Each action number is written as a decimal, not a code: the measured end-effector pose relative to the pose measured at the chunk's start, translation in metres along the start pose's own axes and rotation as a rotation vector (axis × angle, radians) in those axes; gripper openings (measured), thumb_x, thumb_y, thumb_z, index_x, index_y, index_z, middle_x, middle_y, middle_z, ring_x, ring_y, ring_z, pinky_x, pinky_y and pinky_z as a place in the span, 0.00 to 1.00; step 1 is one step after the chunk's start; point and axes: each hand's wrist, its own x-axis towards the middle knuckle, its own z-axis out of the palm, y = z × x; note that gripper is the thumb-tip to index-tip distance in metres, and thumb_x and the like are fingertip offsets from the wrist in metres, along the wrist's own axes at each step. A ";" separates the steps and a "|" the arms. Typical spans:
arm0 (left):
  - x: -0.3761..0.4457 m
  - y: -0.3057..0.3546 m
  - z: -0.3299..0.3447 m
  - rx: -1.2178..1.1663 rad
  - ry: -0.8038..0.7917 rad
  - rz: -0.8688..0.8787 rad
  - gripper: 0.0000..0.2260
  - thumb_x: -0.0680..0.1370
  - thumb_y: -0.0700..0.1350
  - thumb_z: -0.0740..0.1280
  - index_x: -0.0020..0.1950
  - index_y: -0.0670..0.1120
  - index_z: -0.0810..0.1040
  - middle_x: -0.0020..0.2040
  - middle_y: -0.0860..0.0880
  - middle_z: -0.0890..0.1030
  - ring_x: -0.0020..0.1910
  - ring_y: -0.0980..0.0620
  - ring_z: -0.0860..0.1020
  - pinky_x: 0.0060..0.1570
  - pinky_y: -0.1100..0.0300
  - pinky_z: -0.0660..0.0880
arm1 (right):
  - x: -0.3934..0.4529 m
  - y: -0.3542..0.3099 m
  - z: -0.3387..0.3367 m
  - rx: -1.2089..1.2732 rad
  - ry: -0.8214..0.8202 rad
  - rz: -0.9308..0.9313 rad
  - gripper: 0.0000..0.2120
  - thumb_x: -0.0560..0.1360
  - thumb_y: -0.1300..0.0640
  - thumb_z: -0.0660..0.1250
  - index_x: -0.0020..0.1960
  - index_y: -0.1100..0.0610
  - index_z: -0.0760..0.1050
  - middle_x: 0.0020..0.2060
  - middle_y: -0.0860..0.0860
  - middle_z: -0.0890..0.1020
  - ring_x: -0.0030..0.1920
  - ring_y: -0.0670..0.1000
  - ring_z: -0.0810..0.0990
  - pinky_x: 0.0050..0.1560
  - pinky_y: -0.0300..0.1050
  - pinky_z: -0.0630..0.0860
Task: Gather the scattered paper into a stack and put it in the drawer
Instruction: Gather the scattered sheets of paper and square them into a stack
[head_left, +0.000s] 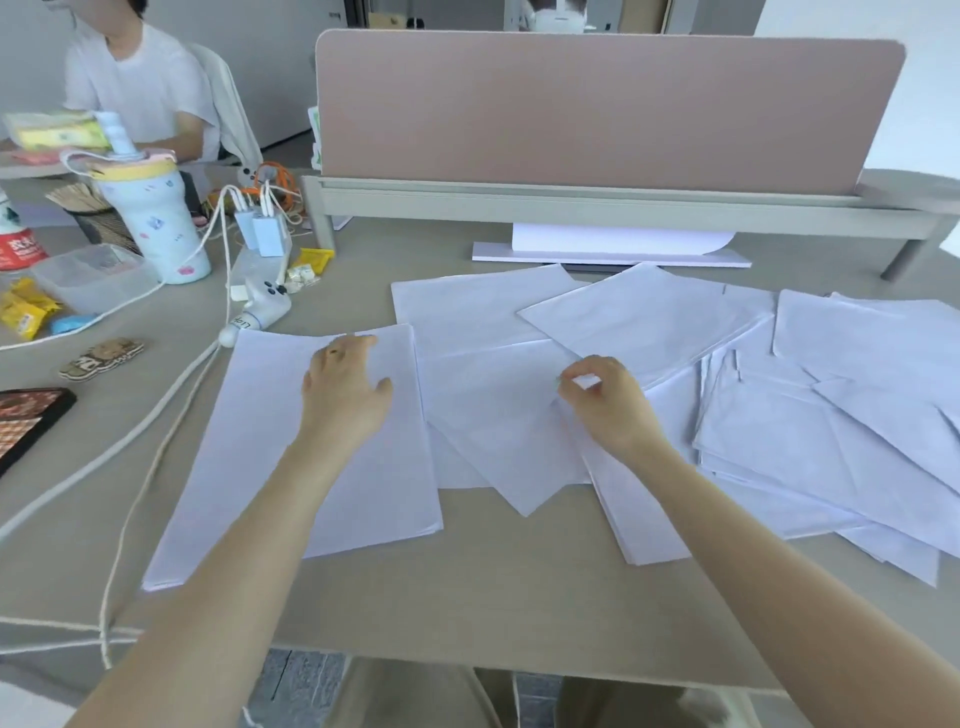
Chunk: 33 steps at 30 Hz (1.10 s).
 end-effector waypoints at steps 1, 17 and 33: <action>-0.001 0.021 0.010 -0.033 -0.046 0.099 0.24 0.77 0.43 0.63 0.73 0.45 0.63 0.73 0.45 0.64 0.73 0.44 0.59 0.68 0.53 0.58 | 0.004 0.010 -0.012 0.051 0.050 0.039 0.06 0.75 0.55 0.64 0.52 0.51 0.76 0.55 0.48 0.74 0.49 0.48 0.77 0.38 0.40 0.69; 0.015 0.218 0.150 0.249 -0.288 0.605 0.13 0.77 0.50 0.59 0.57 0.42 0.67 0.53 0.42 0.76 0.54 0.41 0.76 0.39 0.56 0.65 | 0.024 0.075 -0.098 1.251 0.261 0.535 0.13 0.79 0.58 0.59 0.63 0.57 0.69 0.57 0.53 0.75 0.57 0.52 0.75 0.67 0.50 0.69; -0.074 0.289 0.122 0.341 -0.302 0.901 0.11 0.80 0.47 0.55 0.56 0.49 0.74 0.52 0.49 0.81 0.50 0.45 0.80 0.31 0.59 0.62 | 0.013 0.094 -0.151 0.830 0.229 0.455 0.13 0.75 0.60 0.61 0.60 0.56 0.74 0.49 0.51 0.81 0.44 0.52 0.79 0.32 0.39 0.74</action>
